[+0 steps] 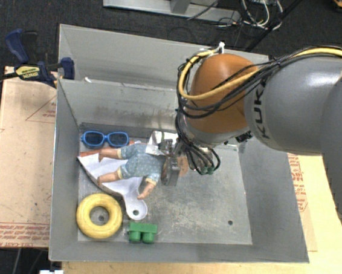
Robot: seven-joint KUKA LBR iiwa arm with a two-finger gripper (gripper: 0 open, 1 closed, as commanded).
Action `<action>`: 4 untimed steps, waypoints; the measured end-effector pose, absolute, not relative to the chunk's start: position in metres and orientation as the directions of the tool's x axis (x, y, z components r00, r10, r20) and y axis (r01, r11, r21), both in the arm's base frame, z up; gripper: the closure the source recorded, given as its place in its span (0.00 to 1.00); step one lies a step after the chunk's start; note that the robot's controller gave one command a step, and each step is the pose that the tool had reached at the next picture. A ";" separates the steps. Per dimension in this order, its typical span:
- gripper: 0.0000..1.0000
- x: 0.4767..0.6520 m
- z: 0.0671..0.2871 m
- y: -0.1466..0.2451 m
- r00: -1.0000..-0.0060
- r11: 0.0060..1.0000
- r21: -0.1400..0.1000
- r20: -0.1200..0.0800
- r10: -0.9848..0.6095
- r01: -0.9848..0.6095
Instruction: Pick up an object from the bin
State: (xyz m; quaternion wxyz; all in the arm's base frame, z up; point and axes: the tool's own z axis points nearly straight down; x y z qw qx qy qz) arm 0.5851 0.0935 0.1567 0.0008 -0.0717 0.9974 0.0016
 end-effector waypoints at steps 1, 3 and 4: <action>1.00 0.585 0.155 0.094 -0.986 0.986 0.003 -0.002 -0.164 -0.164; 1.00 0.574 0.197 0.094 -0.968 0.968 0.004 0.005 -0.252 -0.252; 1.00 0.574 0.259 0.095 -0.957 0.957 0.004 -0.001 -0.290 -0.290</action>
Offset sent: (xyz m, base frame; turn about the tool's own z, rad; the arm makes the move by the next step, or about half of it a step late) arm -0.0008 -0.0094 -0.0061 -0.1093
